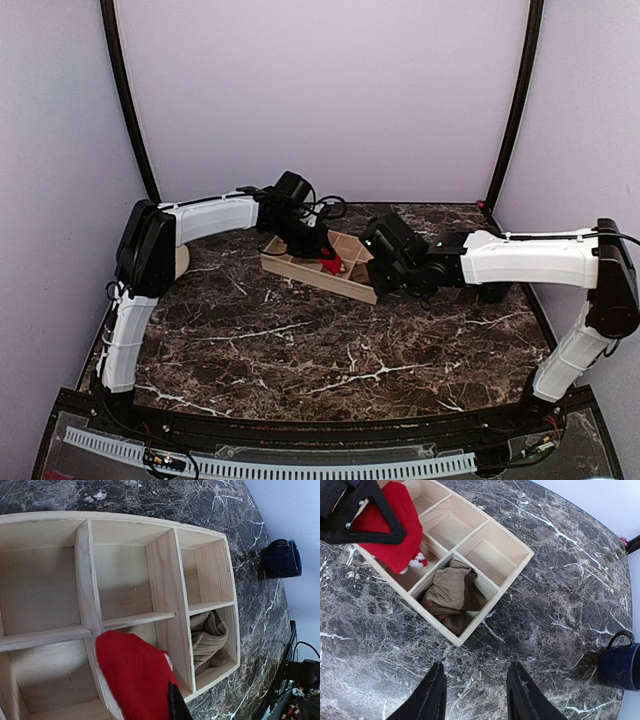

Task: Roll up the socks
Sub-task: Place the sock in the storage box.

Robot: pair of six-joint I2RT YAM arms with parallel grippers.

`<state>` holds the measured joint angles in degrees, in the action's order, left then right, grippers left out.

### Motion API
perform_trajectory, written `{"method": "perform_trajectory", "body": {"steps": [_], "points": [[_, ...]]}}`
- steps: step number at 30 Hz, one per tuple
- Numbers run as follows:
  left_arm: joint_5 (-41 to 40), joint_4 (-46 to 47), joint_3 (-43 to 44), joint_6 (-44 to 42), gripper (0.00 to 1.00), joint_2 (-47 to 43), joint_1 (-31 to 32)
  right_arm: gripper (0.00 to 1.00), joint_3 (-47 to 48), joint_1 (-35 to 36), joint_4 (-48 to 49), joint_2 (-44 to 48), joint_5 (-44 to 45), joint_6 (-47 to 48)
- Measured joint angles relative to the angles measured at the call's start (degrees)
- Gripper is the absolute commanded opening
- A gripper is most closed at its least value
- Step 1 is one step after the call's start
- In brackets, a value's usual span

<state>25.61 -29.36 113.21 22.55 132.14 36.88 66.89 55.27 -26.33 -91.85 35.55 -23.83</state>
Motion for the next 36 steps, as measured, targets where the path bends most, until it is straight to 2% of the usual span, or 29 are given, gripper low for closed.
{"method": "perform_trajectory", "body": {"steps": [16, 36], "points": [[-4.22, -5.66, 5.01, -3.58, 0.0, 4.59, 2.78, 0.39, 0.28, -0.96, -0.04, -0.96, -0.44, 1.81], [-2.47, -10.1, 6.45, -8.04, 0.0, 6.84, 5.07, 0.39, 0.83, -1.44, -0.59, -1.18, -0.83, 2.34]]}}
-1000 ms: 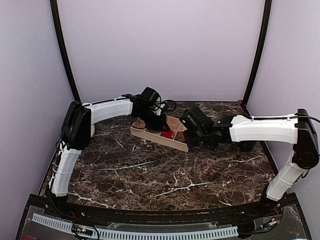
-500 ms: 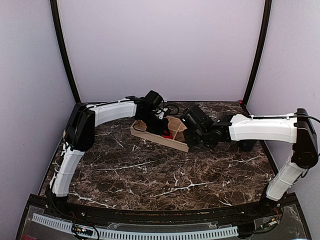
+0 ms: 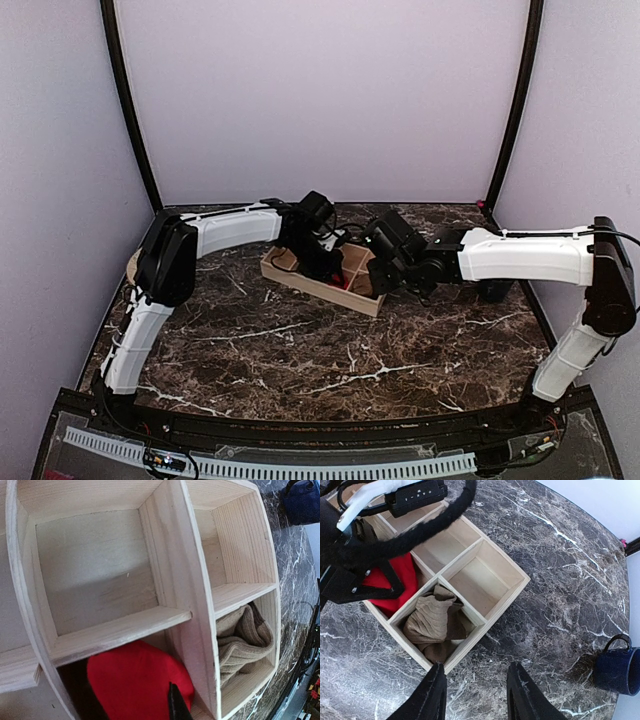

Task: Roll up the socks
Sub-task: Place the sock in the storage box.

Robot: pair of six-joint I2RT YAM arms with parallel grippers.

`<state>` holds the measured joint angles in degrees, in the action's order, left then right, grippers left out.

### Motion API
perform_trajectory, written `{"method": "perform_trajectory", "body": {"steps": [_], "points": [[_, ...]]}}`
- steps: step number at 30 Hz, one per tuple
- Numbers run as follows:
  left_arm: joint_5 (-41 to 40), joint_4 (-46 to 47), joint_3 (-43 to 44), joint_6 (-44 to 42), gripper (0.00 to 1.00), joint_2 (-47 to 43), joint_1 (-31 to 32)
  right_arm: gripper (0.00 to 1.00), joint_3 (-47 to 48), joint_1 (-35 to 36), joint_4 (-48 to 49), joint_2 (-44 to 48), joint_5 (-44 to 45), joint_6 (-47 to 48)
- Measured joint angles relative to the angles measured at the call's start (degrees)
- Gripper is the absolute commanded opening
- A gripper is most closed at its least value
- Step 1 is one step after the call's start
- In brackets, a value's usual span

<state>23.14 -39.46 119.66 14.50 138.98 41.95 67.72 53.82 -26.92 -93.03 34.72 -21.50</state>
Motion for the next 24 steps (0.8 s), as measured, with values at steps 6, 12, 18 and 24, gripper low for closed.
{"method": "perform_trajectory", "body": {"steps": [6, 12, 18, 24], "points": [[1.99, -1.86, 0.42, -1.03, 0.0, 0.39, 0.24, 0.39, 0.0, -0.02, -0.35, 0.02, -0.02, -0.09], [3.5, -3.56, 3.23, -0.96, 0.09, 2.23, 0.22, 0.39, -0.02, -0.04, -0.61, 0.02, -0.02, -0.2], [4.63, -5.01, 5.66, 0.2, 0.37, 3.63, 0.22, 0.39, -0.11, -0.04, -1.38, 0.7, -0.22, -0.2], [1.05, -7.39, 6.86, 1.68, 0.58, 3.17, 0.37, 0.39, -0.13, -0.07, -1.9, 2.08, -0.22, -0.2]]}}
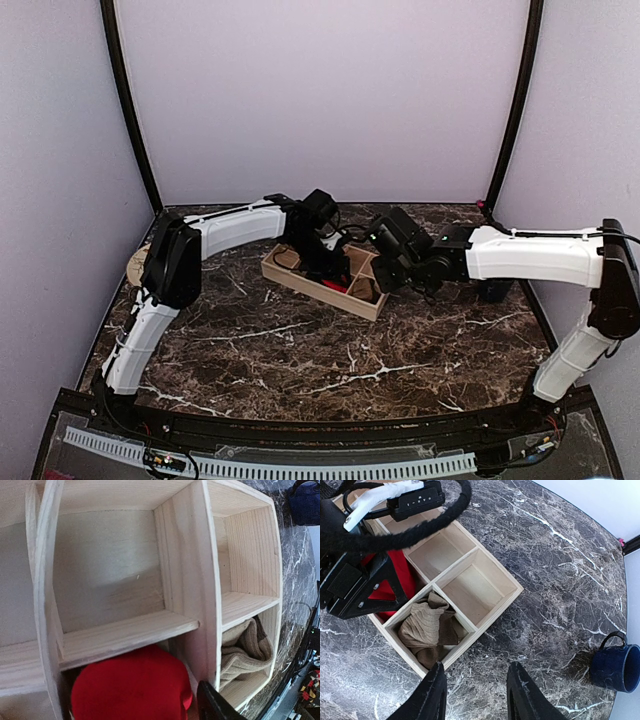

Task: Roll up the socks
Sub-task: Place the sock in the storage box.

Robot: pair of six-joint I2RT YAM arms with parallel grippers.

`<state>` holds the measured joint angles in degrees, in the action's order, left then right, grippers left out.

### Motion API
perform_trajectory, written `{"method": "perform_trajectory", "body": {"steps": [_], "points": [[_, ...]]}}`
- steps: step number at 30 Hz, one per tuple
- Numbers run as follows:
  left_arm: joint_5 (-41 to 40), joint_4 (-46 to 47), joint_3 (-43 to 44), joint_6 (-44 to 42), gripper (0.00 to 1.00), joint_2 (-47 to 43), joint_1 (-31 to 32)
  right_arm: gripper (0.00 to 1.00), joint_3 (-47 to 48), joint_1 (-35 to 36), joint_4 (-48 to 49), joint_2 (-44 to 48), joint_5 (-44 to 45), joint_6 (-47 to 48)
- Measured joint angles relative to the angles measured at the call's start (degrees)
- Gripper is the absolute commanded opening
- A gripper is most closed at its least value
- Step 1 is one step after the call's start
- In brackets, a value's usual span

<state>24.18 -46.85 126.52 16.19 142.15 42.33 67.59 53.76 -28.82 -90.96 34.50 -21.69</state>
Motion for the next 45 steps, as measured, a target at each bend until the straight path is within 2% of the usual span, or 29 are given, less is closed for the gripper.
{"method": "perform_trajectory", "body": {"steps": [18, 39, 45], "points": [[-7.15, -2.01, -0.81, 2.19, 0.59, -1.97, 0.92, 0.39, 0.0, 0.0, -0.11, 0.68, 0.02, 0.0], [-12.9, -7.1, -0.52, 5.07, 0.58, -9.7, 0.92, 0.39, 0.44, 0.0, 0.83, 0.5, -0.26, 0.68], [-12.92, -6.6, -1.03, 4.92, 0.32, -13.29, 0.92, 0.39, 1.2, 0.0, 2.01, 0.48, -0.2, 1.05]]}}
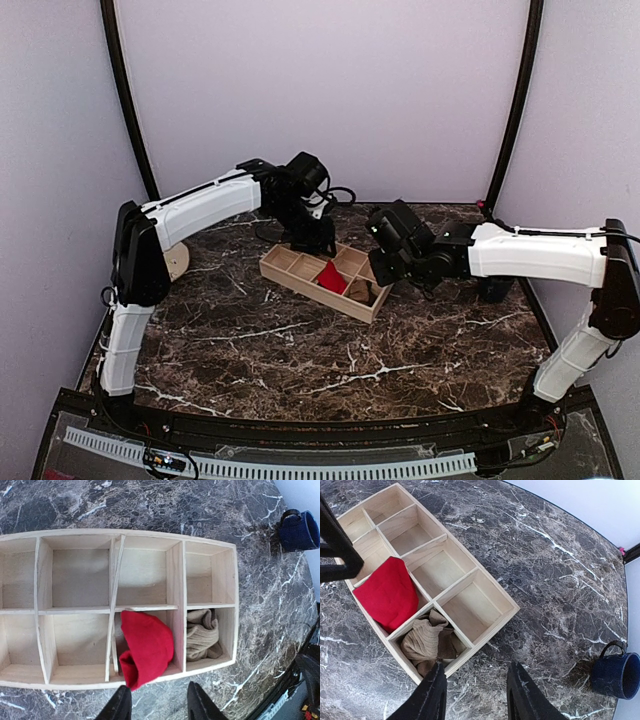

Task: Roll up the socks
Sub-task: Place the sock in the storage box, then adjust the sock in the storage box.

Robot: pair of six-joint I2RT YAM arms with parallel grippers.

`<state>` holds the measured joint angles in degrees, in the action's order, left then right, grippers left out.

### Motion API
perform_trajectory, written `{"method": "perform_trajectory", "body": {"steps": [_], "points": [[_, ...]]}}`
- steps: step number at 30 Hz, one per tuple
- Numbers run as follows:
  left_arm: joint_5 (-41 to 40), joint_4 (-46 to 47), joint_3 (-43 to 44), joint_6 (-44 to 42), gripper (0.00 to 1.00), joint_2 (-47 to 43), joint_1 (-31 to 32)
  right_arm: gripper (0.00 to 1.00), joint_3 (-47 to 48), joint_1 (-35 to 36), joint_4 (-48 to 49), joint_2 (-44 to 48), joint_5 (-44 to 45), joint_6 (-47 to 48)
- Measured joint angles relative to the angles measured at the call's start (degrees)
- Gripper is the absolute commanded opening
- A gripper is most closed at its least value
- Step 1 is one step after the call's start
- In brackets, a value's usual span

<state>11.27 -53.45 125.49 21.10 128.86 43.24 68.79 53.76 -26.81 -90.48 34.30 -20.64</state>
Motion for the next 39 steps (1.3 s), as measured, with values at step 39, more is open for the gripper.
{"method": "perform_trajectory", "body": {"steps": [39], "points": [[1.07, 15.02, -13.73, 1.6, 0.02, 2.73, 1.88, 0.38, -9.2, -0.2, 3.98, 7.52, 4.09, -1.18]]}}
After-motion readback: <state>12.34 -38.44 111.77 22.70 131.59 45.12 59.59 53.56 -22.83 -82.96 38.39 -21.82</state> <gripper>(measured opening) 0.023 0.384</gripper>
